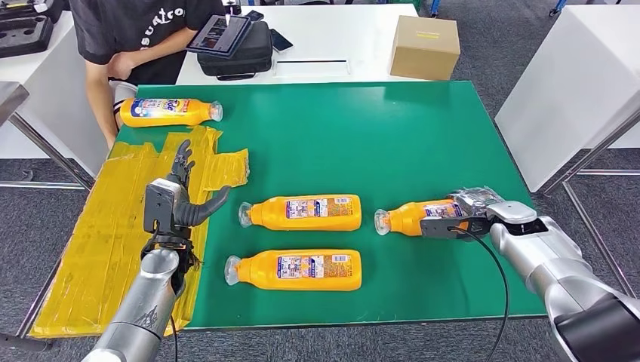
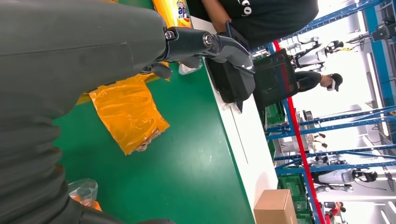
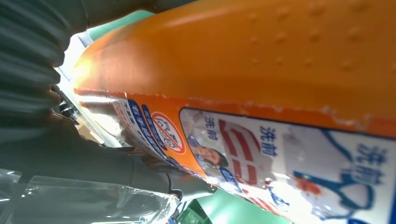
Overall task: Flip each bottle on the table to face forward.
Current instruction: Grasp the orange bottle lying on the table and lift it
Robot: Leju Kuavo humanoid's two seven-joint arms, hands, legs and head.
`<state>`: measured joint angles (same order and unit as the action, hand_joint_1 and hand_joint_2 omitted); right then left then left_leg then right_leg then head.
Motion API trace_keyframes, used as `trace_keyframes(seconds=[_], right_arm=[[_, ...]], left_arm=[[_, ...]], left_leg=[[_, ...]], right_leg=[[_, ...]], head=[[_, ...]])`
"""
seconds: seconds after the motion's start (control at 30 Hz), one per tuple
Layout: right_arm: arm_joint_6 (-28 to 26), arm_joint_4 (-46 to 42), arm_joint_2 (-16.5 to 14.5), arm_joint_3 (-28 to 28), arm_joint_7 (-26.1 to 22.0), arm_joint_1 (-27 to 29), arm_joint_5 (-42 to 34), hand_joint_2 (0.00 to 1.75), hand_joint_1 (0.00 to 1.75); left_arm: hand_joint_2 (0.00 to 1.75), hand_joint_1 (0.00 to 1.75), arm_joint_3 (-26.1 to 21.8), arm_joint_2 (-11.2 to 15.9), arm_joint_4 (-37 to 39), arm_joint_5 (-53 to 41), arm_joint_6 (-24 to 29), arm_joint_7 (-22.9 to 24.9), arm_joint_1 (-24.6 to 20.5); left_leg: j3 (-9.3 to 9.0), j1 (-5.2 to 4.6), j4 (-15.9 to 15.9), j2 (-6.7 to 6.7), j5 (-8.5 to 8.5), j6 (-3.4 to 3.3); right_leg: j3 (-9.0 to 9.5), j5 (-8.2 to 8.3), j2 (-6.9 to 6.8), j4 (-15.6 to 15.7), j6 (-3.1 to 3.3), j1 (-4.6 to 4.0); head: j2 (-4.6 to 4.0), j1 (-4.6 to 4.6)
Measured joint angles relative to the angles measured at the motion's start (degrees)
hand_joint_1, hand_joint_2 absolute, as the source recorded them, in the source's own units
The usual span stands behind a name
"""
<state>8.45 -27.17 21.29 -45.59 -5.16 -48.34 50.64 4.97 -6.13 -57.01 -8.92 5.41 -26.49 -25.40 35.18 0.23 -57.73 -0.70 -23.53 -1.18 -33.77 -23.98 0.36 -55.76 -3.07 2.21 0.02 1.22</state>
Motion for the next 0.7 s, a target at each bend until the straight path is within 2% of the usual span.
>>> trace_keyframes(seconds=[0.7], right_arm=[[-3.64,0.11,-1.23,-0.04,2.93,1.26,1.22,1.75,1.75]], left_arm=[[1.75,0.00,-0.03,0.01,0.11,-0.39,1.09,-0.02,0.15]], left_leg=[[-0.49,0.01,0.01,0.09,0.00,-0.01]], right_leg=[[0.47,0.01,0.04,0.01,-0.01,-0.01]], head=[[-0.01,0.00]])
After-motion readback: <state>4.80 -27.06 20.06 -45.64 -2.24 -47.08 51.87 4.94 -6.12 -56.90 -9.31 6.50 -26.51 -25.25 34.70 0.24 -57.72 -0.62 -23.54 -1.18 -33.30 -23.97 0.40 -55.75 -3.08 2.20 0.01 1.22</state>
